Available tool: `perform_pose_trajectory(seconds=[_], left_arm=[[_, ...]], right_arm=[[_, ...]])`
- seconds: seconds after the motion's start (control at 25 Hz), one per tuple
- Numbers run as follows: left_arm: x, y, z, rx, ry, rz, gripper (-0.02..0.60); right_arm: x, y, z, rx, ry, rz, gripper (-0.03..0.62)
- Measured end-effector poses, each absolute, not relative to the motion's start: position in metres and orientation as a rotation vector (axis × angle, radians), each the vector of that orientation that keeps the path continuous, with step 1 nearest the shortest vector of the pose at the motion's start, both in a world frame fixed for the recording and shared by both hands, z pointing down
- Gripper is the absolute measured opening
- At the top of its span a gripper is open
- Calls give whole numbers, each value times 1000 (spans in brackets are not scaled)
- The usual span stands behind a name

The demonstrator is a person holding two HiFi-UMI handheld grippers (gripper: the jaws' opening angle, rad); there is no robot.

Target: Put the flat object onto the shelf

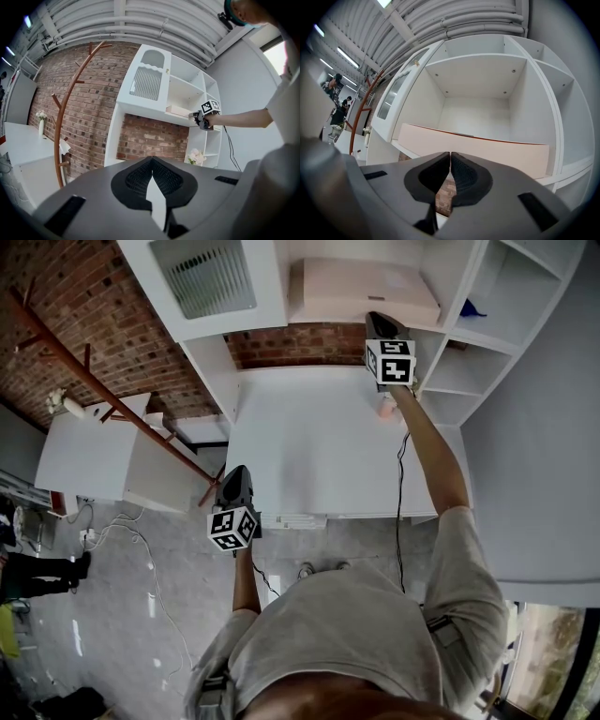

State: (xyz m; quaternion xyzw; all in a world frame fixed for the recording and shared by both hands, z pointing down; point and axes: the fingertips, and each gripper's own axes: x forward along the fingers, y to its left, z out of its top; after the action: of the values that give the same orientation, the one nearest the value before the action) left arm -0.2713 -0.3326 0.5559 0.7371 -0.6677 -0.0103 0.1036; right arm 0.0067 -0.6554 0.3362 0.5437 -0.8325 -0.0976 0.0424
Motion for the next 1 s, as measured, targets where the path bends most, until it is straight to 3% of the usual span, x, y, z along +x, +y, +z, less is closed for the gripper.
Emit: perform_pose_trajectory(seconds=[1.0], left_arm=[[-232,-328,545,2286,-1868,-21,15]], right_arm=[[47,-560,373,1619,-2648,-245,35]])
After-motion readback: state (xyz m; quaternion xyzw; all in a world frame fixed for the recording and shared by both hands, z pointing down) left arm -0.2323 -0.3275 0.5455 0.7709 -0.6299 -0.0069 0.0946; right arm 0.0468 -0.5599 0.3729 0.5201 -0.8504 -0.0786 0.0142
